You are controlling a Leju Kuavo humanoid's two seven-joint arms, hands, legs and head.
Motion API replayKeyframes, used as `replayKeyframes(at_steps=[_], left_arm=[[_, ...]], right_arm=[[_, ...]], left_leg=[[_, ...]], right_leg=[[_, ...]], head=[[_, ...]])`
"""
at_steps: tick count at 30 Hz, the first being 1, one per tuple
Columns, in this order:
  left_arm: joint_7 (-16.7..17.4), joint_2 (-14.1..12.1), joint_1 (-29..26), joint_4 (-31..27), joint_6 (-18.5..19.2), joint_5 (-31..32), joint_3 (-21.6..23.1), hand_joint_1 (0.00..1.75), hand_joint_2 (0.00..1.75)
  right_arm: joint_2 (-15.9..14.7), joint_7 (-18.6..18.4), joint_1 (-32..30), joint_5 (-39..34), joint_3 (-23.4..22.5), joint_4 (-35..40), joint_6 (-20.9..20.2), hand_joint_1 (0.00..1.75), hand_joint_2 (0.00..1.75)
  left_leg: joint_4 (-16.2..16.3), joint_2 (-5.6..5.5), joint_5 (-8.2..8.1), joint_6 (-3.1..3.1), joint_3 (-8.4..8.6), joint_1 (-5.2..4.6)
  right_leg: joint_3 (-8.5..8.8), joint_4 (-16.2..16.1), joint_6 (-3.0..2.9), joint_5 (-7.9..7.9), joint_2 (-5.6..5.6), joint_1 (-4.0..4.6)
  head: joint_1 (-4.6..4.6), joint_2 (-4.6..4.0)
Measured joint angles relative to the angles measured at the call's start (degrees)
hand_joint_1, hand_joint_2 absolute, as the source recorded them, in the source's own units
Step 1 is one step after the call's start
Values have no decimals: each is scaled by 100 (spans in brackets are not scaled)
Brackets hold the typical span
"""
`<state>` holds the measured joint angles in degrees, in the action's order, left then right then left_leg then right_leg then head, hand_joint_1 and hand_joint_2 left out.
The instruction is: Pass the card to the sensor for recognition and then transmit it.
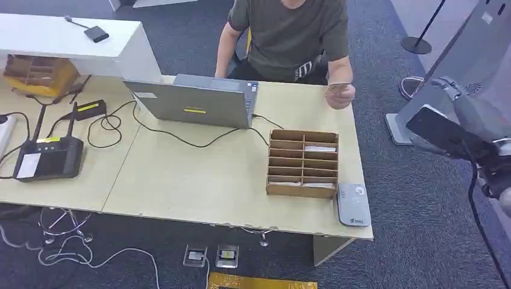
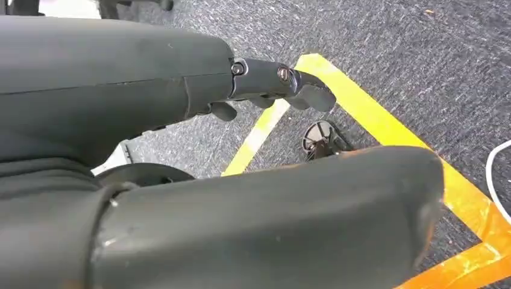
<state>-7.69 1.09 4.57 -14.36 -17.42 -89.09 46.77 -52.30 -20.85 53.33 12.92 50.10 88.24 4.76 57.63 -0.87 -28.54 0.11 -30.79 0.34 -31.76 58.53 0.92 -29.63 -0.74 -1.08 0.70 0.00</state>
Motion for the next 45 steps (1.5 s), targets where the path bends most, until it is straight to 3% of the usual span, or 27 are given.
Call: replayKeyframes(at_steps=[12,18,24,34,42,45], left_arm=[[0,118,2,4,-186,-44,-2,0,0],[0,162,3,4,-251,-46,-4,0,0],[0,162,0,4,-245,-33,-4,0,0],[0,166,14,24,-98,164,65,0,0],[0,164,13,44,-81,188,136,0,0],[22,164,13,52,11,284,149,0,0]], right_arm=[[422,-824,1068,1713,1019,684,-422,0,175],[588,-1097,1206,2332,1346,736,-406,0,175],[660,-1200,1108,2671,1377,765,-435,0,175],[992,-1814,697,4692,1543,1141,-968,0,175],[1091,-1823,632,4847,1558,1259,-1027,0,175],[1110,-1825,518,4827,1506,1302,-1276,0,175]], left_leg=[[0,0,2,-3,-1,2],[1,1,2,-3,1,2],[0,2,2,-3,-1,2],[-1,7,2,-4,1,5],[0,7,2,-4,1,4],[1,7,2,-4,5,5]], right_leg=[[-2,0,0,0,1,2],[-5,0,0,0,4,2],[-6,0,0,0,11,2],[-6,0,0,0,14,5],[-6,0,0,0,16,4],[-5,-1,0,0,14,5]], head=[[0,0],[4,0],[0,0],[2,0],[2,0],[2,0]])
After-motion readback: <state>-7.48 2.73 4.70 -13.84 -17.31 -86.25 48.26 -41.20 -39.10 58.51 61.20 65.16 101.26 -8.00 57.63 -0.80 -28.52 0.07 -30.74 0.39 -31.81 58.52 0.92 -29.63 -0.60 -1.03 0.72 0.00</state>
